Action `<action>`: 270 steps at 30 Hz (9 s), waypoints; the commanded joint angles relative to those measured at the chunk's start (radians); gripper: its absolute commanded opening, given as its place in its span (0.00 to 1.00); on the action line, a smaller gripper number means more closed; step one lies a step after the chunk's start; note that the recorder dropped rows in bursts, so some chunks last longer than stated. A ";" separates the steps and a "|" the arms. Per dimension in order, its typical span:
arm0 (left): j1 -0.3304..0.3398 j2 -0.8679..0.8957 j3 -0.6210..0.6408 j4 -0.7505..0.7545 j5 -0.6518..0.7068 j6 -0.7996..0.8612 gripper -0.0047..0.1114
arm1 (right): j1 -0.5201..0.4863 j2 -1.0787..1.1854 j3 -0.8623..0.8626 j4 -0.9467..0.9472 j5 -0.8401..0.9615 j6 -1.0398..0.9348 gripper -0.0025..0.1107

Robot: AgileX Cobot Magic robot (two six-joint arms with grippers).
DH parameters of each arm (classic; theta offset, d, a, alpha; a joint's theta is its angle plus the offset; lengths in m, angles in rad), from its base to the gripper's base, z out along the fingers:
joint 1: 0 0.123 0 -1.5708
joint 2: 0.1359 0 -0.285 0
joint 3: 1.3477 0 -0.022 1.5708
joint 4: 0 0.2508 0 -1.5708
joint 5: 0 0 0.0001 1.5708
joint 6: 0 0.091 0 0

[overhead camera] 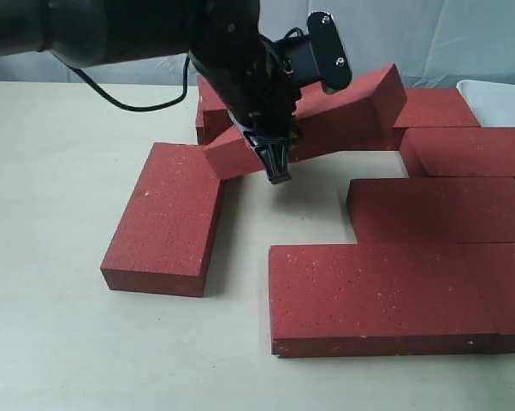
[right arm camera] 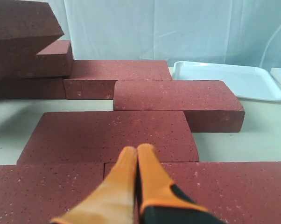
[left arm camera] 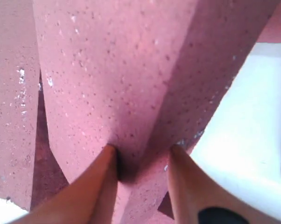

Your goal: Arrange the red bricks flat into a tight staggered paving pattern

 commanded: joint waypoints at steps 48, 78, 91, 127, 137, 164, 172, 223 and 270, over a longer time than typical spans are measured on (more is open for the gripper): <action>-0.110 0.066 -0.014 0.396 0.255 -0.440 0.04 | -0.006 -0.008 0.001 -0.005 -0.008 0.000 0.01; 0.260 0.064 0.088 -0.455 0.047 1.093 0.67 | -0.006 -0.008 0.001 -0.005 -0.008 0.000 0.01; 0.255 0.100 0.160 -0.659 -0.114 1.418 0.65 | -0.006 -0.008 0.001 -0.005 -0.008 0.000 0.01; -0.005 0.126 0.160 0.318 -0.293 -0.113 0.04 | -0.006 -0.008 0.001 -0.005 -0.008 0.000 0.01; 0.048 0.173 0.160 0.544 -0.200 -0.442 0.04 | -0.006 -0.008 0.001 -0.005 -0.008 0.000 0.01; 0.026 0.144 0.137 0.393 -0.124 -0.322 0.67 | -0.006 -0.008 0.001 -0.005 -0.008 0.000 0.01; 0.039 0.011 0.127 0.431 -0.071 -0.389 0.67 | -0.006 -0.008 0.001 -0.005 -0.008 0.000 0.01; 0.338 0.015 0.264 -0.275 -0.172 -0.027 0.05 | -0.006 -0.008 0.001 -0.005 -0.008 0.000 0.01; 0.356 0.159 0.264 0.003 -0.389 -0.445 0.28 | -0.006 -0.008 0.001 -0.005 -0.008 0.000 0.01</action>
